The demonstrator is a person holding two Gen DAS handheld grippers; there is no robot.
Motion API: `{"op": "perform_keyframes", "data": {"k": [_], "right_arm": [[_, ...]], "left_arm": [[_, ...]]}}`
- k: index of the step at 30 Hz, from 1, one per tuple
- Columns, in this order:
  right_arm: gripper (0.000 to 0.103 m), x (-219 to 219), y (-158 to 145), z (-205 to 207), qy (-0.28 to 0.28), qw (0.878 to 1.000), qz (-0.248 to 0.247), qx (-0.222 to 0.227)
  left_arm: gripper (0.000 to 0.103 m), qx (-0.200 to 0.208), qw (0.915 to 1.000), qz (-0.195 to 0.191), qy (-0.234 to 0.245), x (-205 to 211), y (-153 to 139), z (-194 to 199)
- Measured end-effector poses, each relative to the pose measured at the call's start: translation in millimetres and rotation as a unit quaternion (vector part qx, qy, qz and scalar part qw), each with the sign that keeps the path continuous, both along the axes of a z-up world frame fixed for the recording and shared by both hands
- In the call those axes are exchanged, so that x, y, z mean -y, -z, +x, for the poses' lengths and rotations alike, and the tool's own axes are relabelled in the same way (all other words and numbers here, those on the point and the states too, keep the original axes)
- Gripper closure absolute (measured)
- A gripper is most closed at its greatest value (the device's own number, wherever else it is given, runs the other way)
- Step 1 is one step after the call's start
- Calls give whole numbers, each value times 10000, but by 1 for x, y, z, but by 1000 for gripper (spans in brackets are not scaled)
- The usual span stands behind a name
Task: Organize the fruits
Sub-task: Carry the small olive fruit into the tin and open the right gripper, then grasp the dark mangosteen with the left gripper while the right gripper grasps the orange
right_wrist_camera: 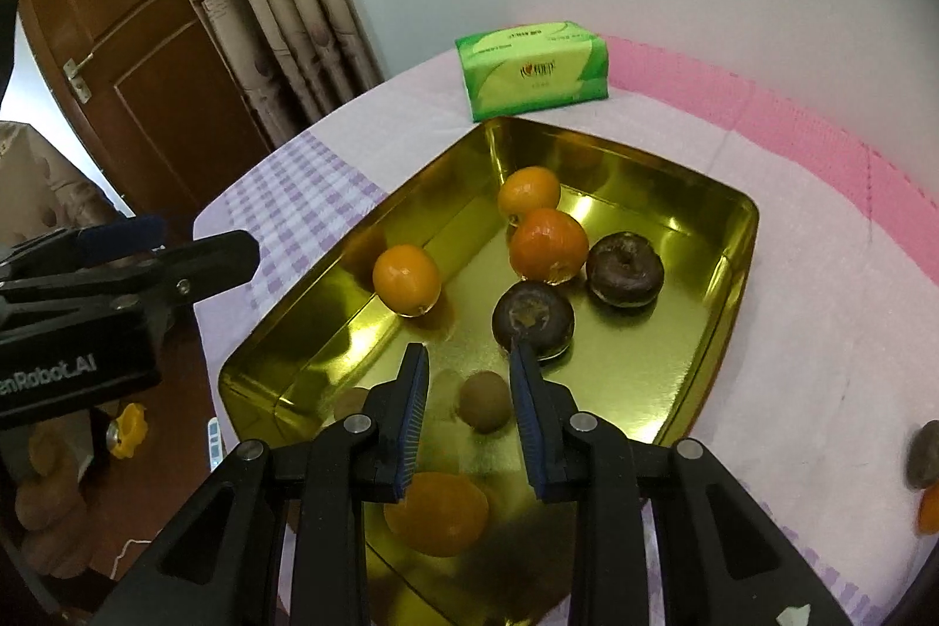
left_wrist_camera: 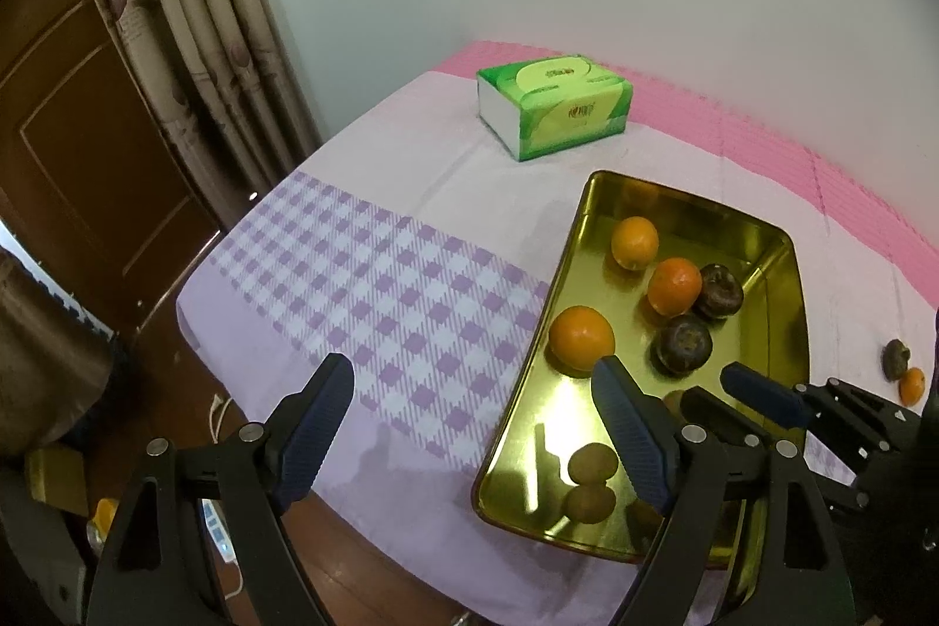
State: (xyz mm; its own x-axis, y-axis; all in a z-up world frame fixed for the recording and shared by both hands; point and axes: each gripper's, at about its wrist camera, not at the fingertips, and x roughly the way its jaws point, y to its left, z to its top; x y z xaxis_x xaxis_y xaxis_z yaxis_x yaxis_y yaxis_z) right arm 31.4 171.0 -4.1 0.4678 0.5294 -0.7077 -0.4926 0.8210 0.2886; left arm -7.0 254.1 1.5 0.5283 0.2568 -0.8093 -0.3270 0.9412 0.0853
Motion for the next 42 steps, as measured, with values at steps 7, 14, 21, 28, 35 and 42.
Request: {"op": "perform_keyframes", "data": {"k": [7, 14, 21, 28, 35, 42], "right_arm": [[75, -5, 0, 3, 2, 10000, 16, -17], [75, -3, -3, 4, 48, 9999, 101, 3], [74, 0, -9, 1, 87, 9998, 150, 25], [66, 1, -10, -2, 97, 9998, 190, 20], [62, 5, -10, -4, 142, 9996, 234, -21], [54, 36, -15, -25, 409, 9985, 291, 209]], "left_arm": [[19, -67, 9999, 94, 96, 5, 2, 1], [18, -119, 9998, 87, 125, 6, 5, 1], [17, -148, 9997, 90, 151, 7, 7, 2], [17, -160, 9997, 63, 160, 7, 7, 3], [17, -188, 9996, 34, 227, 10, 9, 4], [17, -210, 9987, 50, 466, 15, 12, 7]]}}
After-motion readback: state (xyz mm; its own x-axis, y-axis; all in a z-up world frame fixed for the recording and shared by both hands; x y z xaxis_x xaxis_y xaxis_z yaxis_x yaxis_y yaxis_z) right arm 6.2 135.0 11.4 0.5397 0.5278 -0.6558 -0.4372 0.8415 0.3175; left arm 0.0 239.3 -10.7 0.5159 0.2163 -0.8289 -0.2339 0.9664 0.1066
